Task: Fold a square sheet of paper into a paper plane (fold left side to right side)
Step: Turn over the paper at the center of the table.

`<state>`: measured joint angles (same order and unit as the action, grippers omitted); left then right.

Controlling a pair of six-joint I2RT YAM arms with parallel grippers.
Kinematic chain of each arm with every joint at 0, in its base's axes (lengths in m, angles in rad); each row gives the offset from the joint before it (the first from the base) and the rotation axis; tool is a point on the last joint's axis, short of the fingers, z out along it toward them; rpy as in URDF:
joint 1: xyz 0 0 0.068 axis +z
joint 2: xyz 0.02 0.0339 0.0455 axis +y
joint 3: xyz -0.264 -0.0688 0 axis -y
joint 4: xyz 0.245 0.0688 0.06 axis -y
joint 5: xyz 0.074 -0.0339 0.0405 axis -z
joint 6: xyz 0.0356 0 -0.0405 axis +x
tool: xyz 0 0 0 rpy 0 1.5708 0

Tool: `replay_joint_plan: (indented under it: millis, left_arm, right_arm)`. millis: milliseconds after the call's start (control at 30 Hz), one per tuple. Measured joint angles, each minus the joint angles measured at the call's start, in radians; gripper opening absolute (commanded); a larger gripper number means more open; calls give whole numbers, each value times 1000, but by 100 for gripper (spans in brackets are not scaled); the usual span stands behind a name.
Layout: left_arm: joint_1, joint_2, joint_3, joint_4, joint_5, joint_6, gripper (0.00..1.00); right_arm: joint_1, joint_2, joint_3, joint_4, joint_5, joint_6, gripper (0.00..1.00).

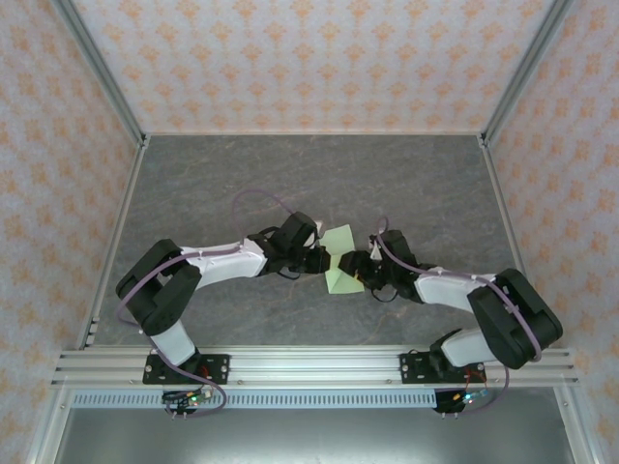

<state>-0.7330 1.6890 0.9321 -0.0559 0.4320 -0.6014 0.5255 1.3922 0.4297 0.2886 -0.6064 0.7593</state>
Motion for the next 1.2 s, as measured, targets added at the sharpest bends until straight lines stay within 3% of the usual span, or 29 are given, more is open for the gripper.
replay_joint_plan:
  millis: [333, 467, 633, 800, 1000, 1200]
  left_arm:
    - [7, -39, -31, -8, -22, 1, 28]
    - [32, -117, -63, -9, -27, 2, 53]
    - [72, -282, -114, -38, -54, 2, 74]
    - [122, -532, -162, -70, -84, -8, 95]
    - [152, -788, -166, -40, -51, -33, 100]
    - [152, -808, -161, 139, 83, -120, 99]
  right_arm:
    - [3, 93, 51, 56, -14, -20, 23]
    - [3, 97, 61, 65, -20, -39, 13]
    - [-3, 73, 77, 71, -29, -79, 8]
    - [-47, -92, 81, 93, -76, -105, 7]
    - [-59, -304, 211, 128, -154, -105, 7]
    - [4, -371, 345, 208, -203, -67, 7]
